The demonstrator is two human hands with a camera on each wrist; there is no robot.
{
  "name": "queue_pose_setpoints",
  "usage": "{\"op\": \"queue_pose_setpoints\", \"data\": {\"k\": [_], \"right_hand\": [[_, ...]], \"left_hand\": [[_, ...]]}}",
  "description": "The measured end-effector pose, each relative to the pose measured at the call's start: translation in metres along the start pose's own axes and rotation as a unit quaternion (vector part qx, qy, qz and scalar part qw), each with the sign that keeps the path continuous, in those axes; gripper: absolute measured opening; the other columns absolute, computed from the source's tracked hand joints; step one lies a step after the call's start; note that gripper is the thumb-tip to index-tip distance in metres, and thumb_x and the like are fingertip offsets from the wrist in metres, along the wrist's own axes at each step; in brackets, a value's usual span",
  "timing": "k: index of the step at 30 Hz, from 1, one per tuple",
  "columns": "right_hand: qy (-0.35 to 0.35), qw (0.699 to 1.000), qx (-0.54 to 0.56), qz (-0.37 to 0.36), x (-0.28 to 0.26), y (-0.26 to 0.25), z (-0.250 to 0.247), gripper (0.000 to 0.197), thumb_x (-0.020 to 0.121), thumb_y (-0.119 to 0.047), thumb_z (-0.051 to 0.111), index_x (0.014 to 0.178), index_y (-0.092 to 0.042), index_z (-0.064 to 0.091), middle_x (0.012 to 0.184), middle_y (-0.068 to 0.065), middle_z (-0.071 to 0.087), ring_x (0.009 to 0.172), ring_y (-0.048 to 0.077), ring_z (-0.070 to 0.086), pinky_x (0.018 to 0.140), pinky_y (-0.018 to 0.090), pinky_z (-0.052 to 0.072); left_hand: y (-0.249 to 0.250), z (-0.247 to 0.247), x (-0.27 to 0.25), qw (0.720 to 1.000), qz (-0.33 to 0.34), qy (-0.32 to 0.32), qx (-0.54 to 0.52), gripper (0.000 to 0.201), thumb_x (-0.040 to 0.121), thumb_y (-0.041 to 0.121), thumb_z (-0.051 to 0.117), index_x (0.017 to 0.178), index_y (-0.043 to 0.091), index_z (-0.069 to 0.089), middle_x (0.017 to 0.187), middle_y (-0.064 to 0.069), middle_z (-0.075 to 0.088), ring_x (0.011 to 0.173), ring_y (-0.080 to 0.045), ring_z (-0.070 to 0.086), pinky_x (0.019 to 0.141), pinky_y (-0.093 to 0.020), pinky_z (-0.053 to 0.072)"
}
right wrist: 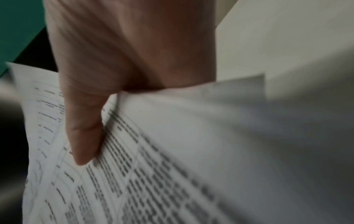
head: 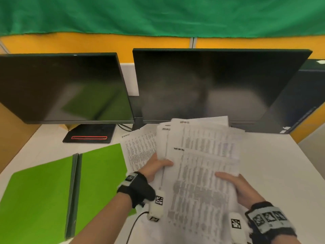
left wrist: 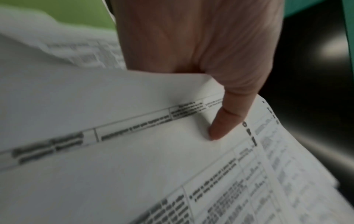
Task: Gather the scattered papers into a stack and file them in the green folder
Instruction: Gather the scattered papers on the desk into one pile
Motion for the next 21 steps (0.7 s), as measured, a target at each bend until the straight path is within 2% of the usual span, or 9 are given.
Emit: {"op": "queue_pose_setpoints", "data": {"k": [4, 7, 9, 10, 12, 13, 15, 17, 21], "right_hand": [[0.030, 0.998, 0.039, 0.032, -0.009, -0.008, -0.034, 0.052, 0.075, -0.002, 0.069, 0.126, -0.004, 0.057, 0.120, 0.022, 0.066, 0.105, 0.040, 0.066, 0.084, 0.052, 0.055], [0.097, 0.992, 0.000, 0.075, -0.016, -0.013, -0.065, 0.036, 0.083, -0.002, 0.061, 0.118, 0.000, 0.059, 0.102, 0.023, 0.071, 0.087, 0.041, 0.070, 0.069, 0.044, 0.057], [0.129, 0.985, -0.025, 0.115, -0.020, -0.011, -0.091, 0.043, 0.077, -0.007, 0.066, 0.118, 0.002, 0.058, 0.099, 0.023, 0.071, 0.083, 0.038, 0.069, 0.071, 0.042, 0.053], [0.137, 0.981, -0.030, 0.136, -0.022, -0.008, -0.104, 0.055, 0.070, -0.010, 0.071, 0.122, 0.002, 0.057, 0.105, 0.024, 0.070, 0.086, 0.038, 0.069, 0.075, 0.044, 0.052], [0.159, 0.973, -0.050, 0.160, -0.024, -0.005, -0.118, 0.070, 0.064, -0.015, 0.077, 0.126, 0.004, 0.053, 0.120, 0.024, 0.064, 0.095, 0.033, 0.065, 0.085, 0.045, 0.048], [0.160, 0.972, -0.055, 0.162, -0.023, -0.004, -0.122, 0.075, 0.061, -0.019, 0.081, 0.126, 0.004, 0.053, 0.124, 0.020, 0.061, 0.099, 0.030, 0.059, 0.084, 0.044, 0.046], [0.178, 0.966, -0.070, 0.173, -0.018, 0.002, -0.133, 0.088, 0.049, -0.025, 0.089, 0.125, 0.003, 0.053, 0.123, 0.012, 0.058, 0.109, 0.028, 0.051, 0.078, 0.039, 0.043], [0.175, 0.965, -0.094, 0.173, -0.007, 0.006, -0.143, 0.095, 0.045, -0.024, 0.090, 0.127, 0.003, 0.051, 0.133, 0.013, 0.054, 0.122, 0.031, 0.047, 0.100, 0.050, 0.039], [0.169, 0.960, -0.131, 0.179, -0.001, 0.001, -0.144, 0.073, 0.071, -0.019, 0.078, 0.132, 0.003, 0.047, 0.121, 0.007, 0.057, 0.130, 0.035, 0.043, 0.112, 0.049, 0.025]], "left_hand": [[-0.005, 0.050, 0.017, 0.998, -0.011, -0.051, 0.022, 0.067, 0.079, 0.032, 0.074, 0.138, 0.016, 0.046, 0.133, -0.007, 0.061, 0.121, -0.027, 0.058, 0.105, -0.046, 0.044], [-0.014, 0.059, 0.026, 0.980, -0.024, 0.012, 0.198, 0.064, 0.087, 0.057, 0.051, 0.137, 0.019, 0.041, 0.130, -0.003, 0.058, 0.111, -0.022, 0.060, 0.101, -0.040, 0.046], [-0.027, 0.035, 0.029, 0.927, -0.027, 0.135, 0.350, 0.044, 0.093, 0.047, 0.044, 0.129, 0.021, 0.045, 0.121, -0.006, 0.060, 0.099, -0.022, 0.061, 0.094, -0.044, 0.051], [-0.034, 0.017, 0.028, 0.878, -0.039, 0.205, 0.431, 0.044, 0.092, 0.045, 0.045, 0.129, 0.021, 0.044, 0.126, -0.007, 0.056, 0.107, -0.024, 0.058, 0.096, -0.047, 0.048], [-0.047, -0.021, 0.023, 0.792, -0.105, 0.321, 0.509, 0.061, 0.087, 0.053, 0.048, 0.135, 0.018, 0.037, 0.135, -0.010, 0.045, 0.121, -0.029, 0.046, 0.100, -0.048, 0.041], [-0.050, -0.037, 0.018, 0.775, -0.145, 0.365, 0.495, 0.074, 0.083, 0.061, 0.050, 0.139, 0.015, 0.032, 0.138, -0.012, 0.041, 0.124, -0.031, 0.043, 0.101, -0.049, 0.039], [-0.052, -0.055, 0.013, 0.767, -0.205, 0.396, 0.462, 0.098, 0.072, 0.071, 0.056, 0.142, 0.011, 0.024, 0.140, -0.016, 0.037, 0.126, -0.032, 0.039, 0.102, -0.048, 0.038], [-0.047, -0.064, 0.017, 0.768, -0.231, 0.400, 0.445, 0.103, 0.065, 0.067, 0.068, 0.139, 0.009, 0.026, 0.137, -0.017, 0.036, 0.125, -0.033, 0.039, 0.099, -0.047, 0.039], [-0.029, -0.072, 0.029, 0.854, -0.245, 0.388, 0.247, 0.090, 0.071, 0.024, 0.081, 0.138, 0.004, 0.024, 0.139, -0.023, 0.035, 0.118, -0.041, 0.050, 0.085, -0.041, 0.050]]}}
Point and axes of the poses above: each hand's wrist, its own x-axis towards the middle knuckle, its own z-axis out of the palm, y = z × x, the point moved 1 cm from there along x, towards the middle knuckle
